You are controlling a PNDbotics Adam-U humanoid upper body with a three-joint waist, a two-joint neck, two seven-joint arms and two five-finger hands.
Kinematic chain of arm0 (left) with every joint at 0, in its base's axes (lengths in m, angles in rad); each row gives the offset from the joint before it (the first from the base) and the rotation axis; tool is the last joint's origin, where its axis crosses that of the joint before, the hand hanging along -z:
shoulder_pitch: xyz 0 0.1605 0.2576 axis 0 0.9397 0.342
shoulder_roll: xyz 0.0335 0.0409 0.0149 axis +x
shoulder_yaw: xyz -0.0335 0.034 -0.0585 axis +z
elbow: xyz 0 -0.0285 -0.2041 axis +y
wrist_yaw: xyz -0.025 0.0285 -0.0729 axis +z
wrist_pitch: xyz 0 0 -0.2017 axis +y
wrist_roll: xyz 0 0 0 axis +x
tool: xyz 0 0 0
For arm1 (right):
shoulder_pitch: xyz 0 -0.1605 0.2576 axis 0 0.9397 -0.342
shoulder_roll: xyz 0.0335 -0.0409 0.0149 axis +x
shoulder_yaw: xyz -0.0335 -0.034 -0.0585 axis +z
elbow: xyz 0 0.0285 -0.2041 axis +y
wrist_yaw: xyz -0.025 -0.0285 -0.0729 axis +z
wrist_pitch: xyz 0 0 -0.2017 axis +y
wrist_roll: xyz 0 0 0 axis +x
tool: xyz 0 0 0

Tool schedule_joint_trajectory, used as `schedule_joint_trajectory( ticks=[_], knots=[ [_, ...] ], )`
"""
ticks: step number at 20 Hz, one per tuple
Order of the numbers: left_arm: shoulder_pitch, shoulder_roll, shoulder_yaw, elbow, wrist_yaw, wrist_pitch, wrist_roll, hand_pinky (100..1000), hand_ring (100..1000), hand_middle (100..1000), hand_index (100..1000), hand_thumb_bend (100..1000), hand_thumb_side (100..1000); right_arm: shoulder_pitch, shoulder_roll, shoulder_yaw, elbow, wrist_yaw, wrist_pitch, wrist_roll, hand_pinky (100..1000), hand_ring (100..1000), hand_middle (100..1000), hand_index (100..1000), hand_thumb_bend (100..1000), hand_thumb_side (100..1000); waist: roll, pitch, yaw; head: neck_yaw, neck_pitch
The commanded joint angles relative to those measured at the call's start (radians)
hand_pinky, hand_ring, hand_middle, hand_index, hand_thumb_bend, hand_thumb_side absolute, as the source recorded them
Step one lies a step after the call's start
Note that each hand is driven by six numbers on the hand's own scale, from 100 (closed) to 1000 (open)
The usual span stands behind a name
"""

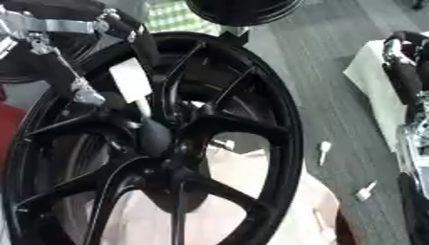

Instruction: Pull the pin out of the wheel hub.

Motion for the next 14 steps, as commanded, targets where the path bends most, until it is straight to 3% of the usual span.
schedule_joint_trajectory(
  ticks=[1, 9, 14],
  knots=[
    [-0.013, 0.023, 0.022, 0.007, -0.023, -0.249, -0.231, 829, 836, 761, 809, 420, 132, -0.013, -0.031, 0.002, -0.023, 0.009, -0.001, 0.005, 881, 860, 582, 773, 100, 545, 0.007, -0.006, 0.000, 0.005, -0.014],
    [-0.012, 0.018, 0.042, 0.035, -0.047, -0.256, -0.231, 826, 826, 745, 797, 362, 151, -0.013, -0.031, 0.009, -0.024, 0.009, -0.002, 0.012, 882, 860, 582, 773, 100, 545, 0.007, -0.004, -0.001, 0.009, -0.015],
    [-0.015, 0.011, 0.049, 0.038, -0.022, -0.241, -0.231, 807, 803, 699, 783, 249, 164, -0.013, -0.031, 0.013, -0.022, 0.011, -0.002, 0.016, 882, 861, 582, 774, 100, 545, 0.007, -0.003, -0.003, 0.011, -0.015]
  ],
)
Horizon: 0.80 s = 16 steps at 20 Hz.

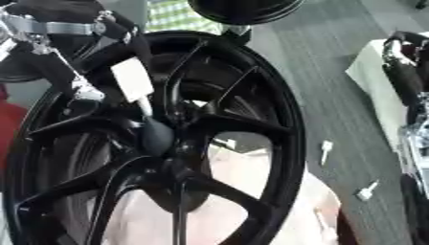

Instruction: Pull the pin out of the wheel hub.

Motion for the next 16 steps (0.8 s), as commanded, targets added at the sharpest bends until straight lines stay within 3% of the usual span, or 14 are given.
schedule_joint_trajectory(
  ticks=[1, 10, 16],
  knots=[
    [-0.021, 0.011, 0.020, -0.006, 0.026, -0.227, -0.239, 801, 796, 684, 778, 227, 164, -0.013, -0.027, 0.000, -0.023, 0.010, -0.001, 0.004, 882, 861, 583, 774, 100, 545, 0.007, -0.006, -0.002, 0.006, -0.015],
    [-0.020, 0.004, 0.001, -0.019, 0.068, -0.186, -0.239, 782, 755, 622, 742, 197, 160, -0.016, -0.025, 0.002, -0.023, 0.009, 0.002, -0.001, 884, 863, 583, 775, 100, 546, 0.008, -0.005, -0.006, 0.010, -0.014],
    [-0.022, -0.001, -0.008, -0.011, 0.054, -0.176, -0.239, 753, 655, 510, 677, 216, 155, -0.016, -0.025, 0.006, -0.023, 0.009, 0.004, -0.004, 885, 865, 583, 775, 100, 545, 0.007, -0.005, -0.006, 0.016, -0.012]
  ],
)
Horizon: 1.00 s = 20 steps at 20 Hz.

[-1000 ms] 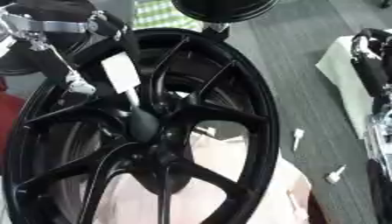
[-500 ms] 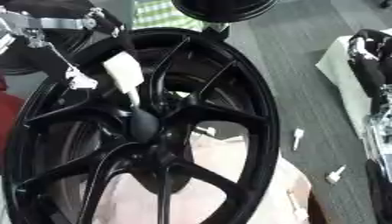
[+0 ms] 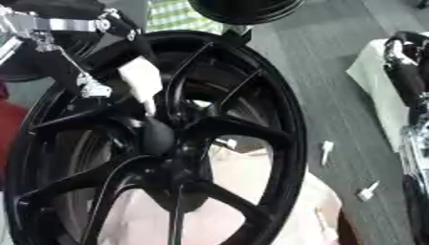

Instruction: Pull the pin out of the wheel hub.

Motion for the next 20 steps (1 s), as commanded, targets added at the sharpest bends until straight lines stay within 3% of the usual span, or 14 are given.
schedule_joint_trajectory(
  ticks=[1, 11, 20],
  knots=[
    [-0.021, 0.006, -0.002, -0.001, -0.013, -0.204, -0.211, 748, 636, 487, 663, 217, 154, -0.012, -0.025, -0.001, -0.022, 0.008, 0.002, -0.002, 885, 865, 583, 776, 100, 545, 0.007, -0.005, -0.001, 0.006, -0.012],
    [-0.022, -0.013, -0.004, 0.023, -0.017, -0.200, -0.211, 706, 557, 353, 567, 134, 168, -0.014, -0.022, 0.002, -0.023, 0.006, 0.003, -0.003, 887, 866, 584, 777, 100, 546, 0.007, -0.006, -0.005, 0.012, -0.012],
    [-0.032, -0.013, 0.044, 0.008, 0.093, -0.116, -0.211, 627, 480, 219, 433, 100, 241, -0.011, -0.021, 0.006, -0.021, 0.004, 0.010, -0.004, 888, 868, 586, 779, 100, 548, 0.006, -0.012, -0.001, 0.011, -0.007]
  ],
)
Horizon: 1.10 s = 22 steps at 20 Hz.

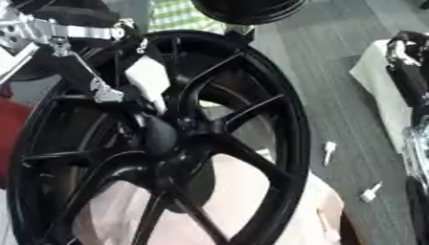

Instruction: Pull the pin out of the wheel hub.

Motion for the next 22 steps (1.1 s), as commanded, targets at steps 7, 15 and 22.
schedule_joint_trajectory(
  ticks=[7, 15, 22],
  knots=[
    [-0.064, 0.042, 0.170, 0.003, 0.173, -0.023, -0.176, 562, 393, 100, 285, 100, 252, 0.002, -0.024, -0.003, -0.020, 0.001, 0.007, -0.010, 889, 868, 586, 781, 100, 549, 0.006, -0.026, 0.015, -0.006, 0.004],
    [-0.047, 0.167, 0.343, 0.000, 0.325, 0.041, -0.166, 557, 390, 100, 293, 100, 245, 0.027, -0.035, -0.011, -0.017, 0.001, 0.012, -0.022, 890, 868, 587, 781, 100, 551, 0.009, -0.051, 0.056, -0.034, 0.028],
    [0.233, 0.435, 0.528, -0.040, 0.455, 0.039, 0.031, 559, 404, 111, 328, 100, 246, 0.057, -0.052, -0.040, -0.023, -0.002, 0.014, -0.053, 891, 868, 587, 782, 100, 549, 0.007, -0.068, 0.119, -0.103, 0.046]
  ],
)
